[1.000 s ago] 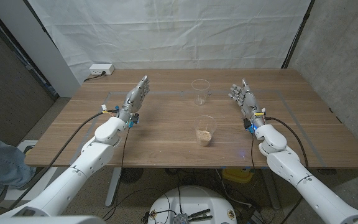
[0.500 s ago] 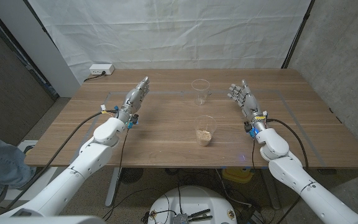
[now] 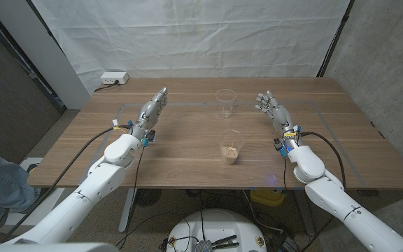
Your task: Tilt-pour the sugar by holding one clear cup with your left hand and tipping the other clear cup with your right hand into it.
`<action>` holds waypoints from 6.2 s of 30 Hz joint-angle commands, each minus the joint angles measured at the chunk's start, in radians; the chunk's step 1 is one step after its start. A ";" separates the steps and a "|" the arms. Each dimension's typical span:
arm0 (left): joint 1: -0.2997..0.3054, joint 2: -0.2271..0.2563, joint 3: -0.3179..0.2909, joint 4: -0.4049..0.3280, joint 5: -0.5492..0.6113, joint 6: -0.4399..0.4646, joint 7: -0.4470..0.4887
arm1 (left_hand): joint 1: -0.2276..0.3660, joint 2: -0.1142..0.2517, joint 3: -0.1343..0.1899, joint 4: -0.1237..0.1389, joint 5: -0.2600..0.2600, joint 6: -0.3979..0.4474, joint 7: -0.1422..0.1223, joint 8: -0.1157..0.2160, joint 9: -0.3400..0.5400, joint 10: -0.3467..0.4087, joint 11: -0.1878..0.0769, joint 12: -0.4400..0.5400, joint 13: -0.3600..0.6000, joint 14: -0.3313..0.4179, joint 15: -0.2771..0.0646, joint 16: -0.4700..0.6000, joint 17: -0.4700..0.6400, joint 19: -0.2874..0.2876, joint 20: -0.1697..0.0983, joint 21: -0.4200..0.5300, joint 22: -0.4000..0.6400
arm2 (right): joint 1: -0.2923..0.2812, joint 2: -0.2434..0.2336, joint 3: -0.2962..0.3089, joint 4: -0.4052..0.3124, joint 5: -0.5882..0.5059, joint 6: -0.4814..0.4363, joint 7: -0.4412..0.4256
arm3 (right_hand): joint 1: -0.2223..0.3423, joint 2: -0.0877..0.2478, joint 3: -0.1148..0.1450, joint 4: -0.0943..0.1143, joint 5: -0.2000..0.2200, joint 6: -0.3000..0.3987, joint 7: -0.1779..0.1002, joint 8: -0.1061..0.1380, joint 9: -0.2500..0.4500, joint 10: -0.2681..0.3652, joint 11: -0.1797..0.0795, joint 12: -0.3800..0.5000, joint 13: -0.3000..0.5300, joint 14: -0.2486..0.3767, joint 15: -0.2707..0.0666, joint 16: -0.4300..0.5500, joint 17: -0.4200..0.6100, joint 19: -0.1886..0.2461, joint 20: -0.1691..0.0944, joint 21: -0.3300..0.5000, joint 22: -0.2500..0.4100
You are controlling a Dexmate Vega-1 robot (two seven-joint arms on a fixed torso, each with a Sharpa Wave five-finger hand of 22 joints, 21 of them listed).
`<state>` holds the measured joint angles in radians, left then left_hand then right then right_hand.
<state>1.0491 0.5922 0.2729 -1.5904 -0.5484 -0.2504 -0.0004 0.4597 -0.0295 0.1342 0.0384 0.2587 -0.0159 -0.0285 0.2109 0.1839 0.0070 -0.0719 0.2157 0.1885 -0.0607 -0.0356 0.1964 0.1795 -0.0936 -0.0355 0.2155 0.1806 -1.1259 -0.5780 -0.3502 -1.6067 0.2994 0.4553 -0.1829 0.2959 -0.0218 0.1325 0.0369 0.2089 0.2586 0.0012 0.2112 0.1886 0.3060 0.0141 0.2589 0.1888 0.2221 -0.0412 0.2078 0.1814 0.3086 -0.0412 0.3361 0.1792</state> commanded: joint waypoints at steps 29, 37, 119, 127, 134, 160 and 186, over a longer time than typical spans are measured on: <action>-0.111 -0.026 0.045 0.102 0.038 -0.025 -0.057 | 0.040 -0.003 -0.002 -0.021 -0.019 0.048 -0.008 0.011 0.005 0.053 -0.015 0.014 0.004 0.043 -0.029 0.005 0.002 0.002 -0.030 -0.001 0.005 | -0.184 -0.104 -0.007 -0.204 -0.161 -0.041 -0.182 | 0.005 -0.023 -0.012 -0.013 0.004 0.005 -0.011 -0.002 0.003 0.001 -0.025 -0.002 0.002 0.009 -0.008 -0.007 0.003 0.018 -0.055 -0.015 0.001; -0.081 -0.030 0.042 0.048 0.041 0.017 -0.005 | 0.049 0.001 0.000 -0.024 -0.021 0.059 -0.006 0.012 0.005 0.063 -0.014 0.015 0.004 0.054 -0.029 0.006 0.003 0.013 -0.026 0.002 0.004 | -0.217 -0.120 -0.006 -0.202 -0.091 0.000 -0.146 | 0.003 -0.029 -0.016 -0.014 0.004 0.003 -0.009 -0.003 0.003 -0.002 -0.021 -0.005 0.002 0.008 -0.008 -0.009 0.003 0.018 -0.056 -0.018 0.001; -0.049 0.026 0.016 -0.030 -0.013 -0.007 -0.089 | 0.059 0.030 -0.006 -0.017 -0.044 0.076 -0.004 0.000 0.007 0.076 -0.012 0.002 0.005 0.071 -0.028 -0.002 0.006 0.000 -0.017 -0.010 0.003 | -0.390 -0.101 -0.176 -0.557 -0.825 -0.729 -0.412 | 0.137 -0.131 -0.076 -0.122 0.116 -0.187 -0.011 -0.028 0.005 -0.145 -0.022 -0.059 0.003 -0.100 -0.007 -0.029 0.003 -0.029 -0.058 -0.118 0.000; -0.047 0.018 0.018 -0.023 -0.017 -0.016 -0.092 | 0.057 0.031 -0.007 -0.015 -0.045 0.078 -0.004 0.000 0.007 0.077 -0.011 0.002 0.005 0.072 -0.027 -0.002 0.006 -0.001 -0.016 -0.010 0.003 | -0.370 -0.094 -0.169 -0.535 -0.810 -0.754 -0.408 | 0.137 -0.130 -0.080 -0.123 0.122 -0.186 -0.019 -0.024 0.006 -0.145 -0.027 -0.056 0.003 -0.104 -0.007 -0.028 0.003 -0.033 -0.058 -0.122 0.000; -0.046 0.017 0.022 -0.024 -0.014 -0.011 -0.087 | 0.056 0.032 -0.009 -0.014 -0.045 0.081 -0.005 0.000 0.007 0.077 -0.012 0.001 0.005 0.072 -0.027 -0.003 0.006 -0.002 -0.015 -0.011 0.003 | -0.356 -0.085 -0.177 -0.519 -0.803 -0.778 -0.406 | 0.138 -0.129 -0.082 -0.123 0.125 -0.186 -0.013 -0.023 0.006 -0.146 -0.028 -0.056 0.003 -0.107 -0.006 -0.028 0.003 -0.035 -0.058 -0.124 0.000; -0.090 0.000 0.042 0.021 -0.009 0.009 -0.108 | 0.055 0.035 -0.013 -0.011 -0.048 0.083 -0.005 -0.003 0.007 0.077 -0.016 -0.002 0.005 0.073 -0.027 -0.004 0.006 -0.006 -0.009 -0.012 0.003 | -0.292 -0.048 -0.247 -0.440 -0.806 -0.758 -0.417 | 0.131 -0.117 -0.092 -0.118 0.140 -0.180 -0.010 -0.016 0.005 -0.142 -0.022 -0.049 0.003 -0.108 -0.004 -0.022 0.005 -0.044 -0.053 -0.132 0.001; -0.065 0.022 0.023 -0.005 -0.008 -0.004 -0.110 | 0.056 0.038 -0.018 -0.010 -0.050 0.084 -0.004 -0.005 0.007 0.076 -0.009 -0.005 0.006 0.071 -0.024 -0.006 0.005 -0.005 -0.008 -0.011 0.003 | -0.227 0.015 -0.273 -0.332 -0.788 -0.722 -0.463 | 0.142 -0.107 -0.094 -0.121 0.151 -0.167 -0.018 -0.010 0.005 -0.120 -0.020 -0.038 0.003 -0.086 0.000 -0.014 0.004 -0.030 -0.044 -0.130 0.001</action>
<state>0.9700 0.6041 0.3033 -1.5805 -0.5560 -0.2519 -0.1161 0.5141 0.0026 0.1202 0.0306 0.2126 0.0591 -0.0322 0.2064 0.1883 0.0779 -0.0821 0.2163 0.1884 0.0071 -0.0356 0.1922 0.1813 -0.0935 -0.0355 0.2028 0.1815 -1.3884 -0.5959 -0.6104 -1.9834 -0.5013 -0.2833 -0.6327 0.4320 -0.1367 0.0428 -0.0828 0.3523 0.0806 -0.0124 0.1967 0.1882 0.1773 -0.0076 0.2153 0.1885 0.1241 -0.0361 0.1879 0.1839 0.2688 -0.0371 0.2053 0.1795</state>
